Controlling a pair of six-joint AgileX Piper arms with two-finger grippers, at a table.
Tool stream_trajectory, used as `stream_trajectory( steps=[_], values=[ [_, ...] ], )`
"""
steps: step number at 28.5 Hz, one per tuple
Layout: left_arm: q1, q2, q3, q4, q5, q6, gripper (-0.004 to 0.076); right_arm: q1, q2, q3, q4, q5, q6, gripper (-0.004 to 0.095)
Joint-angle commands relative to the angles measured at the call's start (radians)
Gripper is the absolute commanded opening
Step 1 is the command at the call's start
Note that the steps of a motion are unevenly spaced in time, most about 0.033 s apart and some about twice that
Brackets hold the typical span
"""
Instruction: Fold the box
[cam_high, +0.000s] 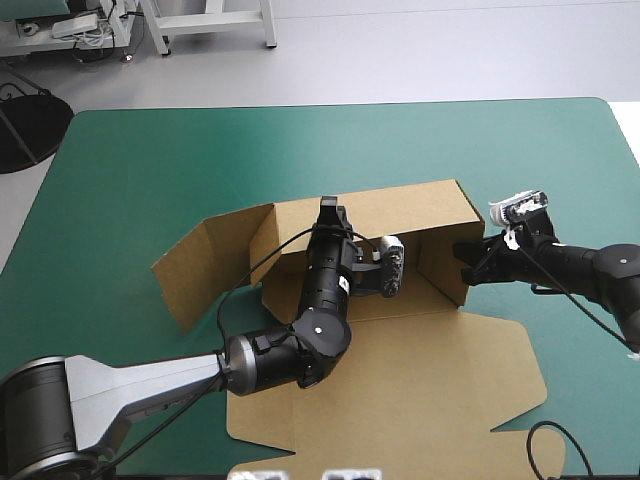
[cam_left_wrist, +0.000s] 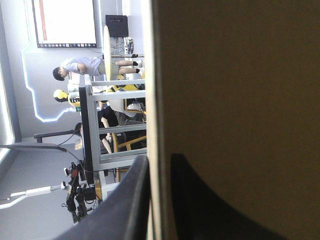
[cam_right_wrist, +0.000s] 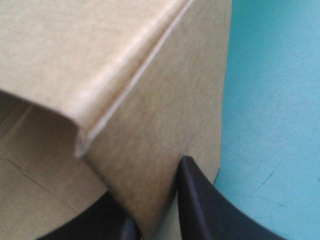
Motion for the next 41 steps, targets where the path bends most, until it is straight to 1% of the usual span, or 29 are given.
stream_trajectory(
  steps=[1, 3, 4, 10, 13, 16, 21, 30, 33, 35, 37, 38, 39, 41],
  values=[
    [-0.004, -0.034, -0.015, 0.052, 0.035, -0.016, 0.0232, -0.002, 0.001, -0.016, 0.031, 0.029, 0.025, -0.0007],
    [-0.004, -0.034, -0.015, 0.065, 0.030, -0.016, 0.0293, -0.002, 0.001, -0.016, 0.031, 0.029, 0.027, -0.0007],
    [-0.004, -0.034, -0.015, 0.068, 0.030, -0.016, 0.0305, -0.002, 0.001, -0.016, 0.031, 0.029, 0.027, -0.0007],
    [-0.004, -0.034, -0.015, 0.127, 0.048, -0.059, 0.0305, -0.002, 0.001, -0.016, 0.031, 0.029, 0.027, -0.0007],
    [-0.025, -0.034, -0.015, 0.194, 0.091, -0.141, 0.0305, -0.002, 0.001, -0.016, 0.031, 0.029, 0.030, -0.0007],
    [-0.065, -0.036, -0.015, 0.192, 0.110, -0.188, 0.0305, -0.002, 0.001, -0.016, 0.024, 0.031, 0.062, -0.0007],
    [-0.129, -0.036, -0.015, 0.192, 0.137, -0.224, 0.0305, -0.002, 0.001, -0.016, -0.019, 0.029, 0.080, -0.0007],
    [-0.285, -0.036, -0.015, 0.192, 0.220, -0.252, 0.0305, -0.002, 0.001, -0.016, -0.020, 0.015, 0.098, -0.0007],
    [-0.336, -0.036, -0.015, 0.181, 0.230, -0.283, 0.0302, -0.002, 0.001, -0.016, -0.020, 0.015, 0.098, -0.0007],
    [-0.358, -0.036, -0.015, 0.177, 0.230, -0.283, 0.0272, -0.002, 0.001, -0.016, -0.020, 0.015, 0.103, -0.0006],
    [-0.364, -0.036, -0.015, 0.179, 0.228, -0.285, 0.0169, -0.002, 0.001, -0.016, -0.020, 0.015, 0.105, -0.0007],
    [-0.364, -0.043, -0.015, 0.193, 0.228, -0.300, -0.0007, -0.002, 0.001, -0.016, -0.020, 0.015, 0.105, -0.0007],
    [-0.361, -0.048, -0.015, 0.193, 0.219, -0.302, -0.0001, -0.002, 0.001, -0.016, -0.020, 0.015, 0.107, -0.0007],
    [-0.357, -0.090, -0.028, 0.194, 0.163, -0.313, -0.0002, -0.002, 0.001, -0.016, -0.020, 0.014, 0.113, -0.0007]
  ],
)
